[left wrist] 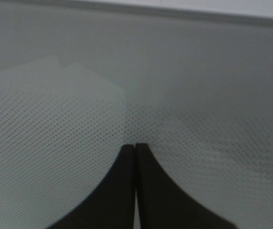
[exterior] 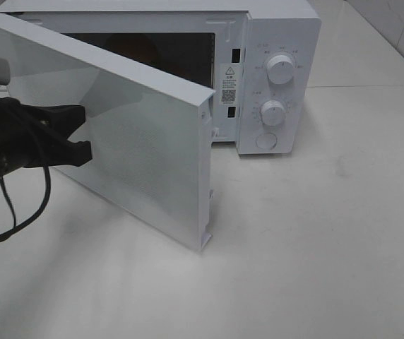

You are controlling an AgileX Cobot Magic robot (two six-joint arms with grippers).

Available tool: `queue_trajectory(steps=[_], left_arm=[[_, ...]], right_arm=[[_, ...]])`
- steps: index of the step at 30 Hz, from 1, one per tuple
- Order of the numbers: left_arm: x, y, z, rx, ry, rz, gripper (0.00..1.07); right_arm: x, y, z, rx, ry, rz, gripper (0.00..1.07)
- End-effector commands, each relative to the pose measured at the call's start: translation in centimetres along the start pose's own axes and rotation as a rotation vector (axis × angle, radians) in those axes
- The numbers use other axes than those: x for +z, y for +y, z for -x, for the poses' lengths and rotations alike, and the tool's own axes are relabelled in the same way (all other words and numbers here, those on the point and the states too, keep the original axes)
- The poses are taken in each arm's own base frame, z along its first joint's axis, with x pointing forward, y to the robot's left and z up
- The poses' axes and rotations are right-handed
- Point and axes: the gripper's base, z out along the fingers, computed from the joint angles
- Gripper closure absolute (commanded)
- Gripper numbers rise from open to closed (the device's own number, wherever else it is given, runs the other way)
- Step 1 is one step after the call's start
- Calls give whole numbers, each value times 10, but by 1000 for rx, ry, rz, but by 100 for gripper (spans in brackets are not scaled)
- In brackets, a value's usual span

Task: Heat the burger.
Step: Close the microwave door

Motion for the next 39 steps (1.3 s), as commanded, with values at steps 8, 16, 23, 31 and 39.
queue_trajectory(steps=[8, 16, 23, 31, 39], left_arm=[[44, -39, 10, 30, -6, 37, 107], [73, -58, 14, 34, 9, 60, 107], [91, -58, 20, 9, -5, 138, 107], [115, -58, 29, -7, 3, 206, 107], [132, -60, 38, -28, -13, 232, 107]], right_arm=[[-3, 0, -2, 1, -28, -4, 31], [-3, 0, -2, 1, -28, -4, 31], [-3, 0, -2, 1, -28, -4, 31], [-3, 0, -2, 1, -28, -4, 31], [-3, 0, -2, 1, -28, -4, 31]])
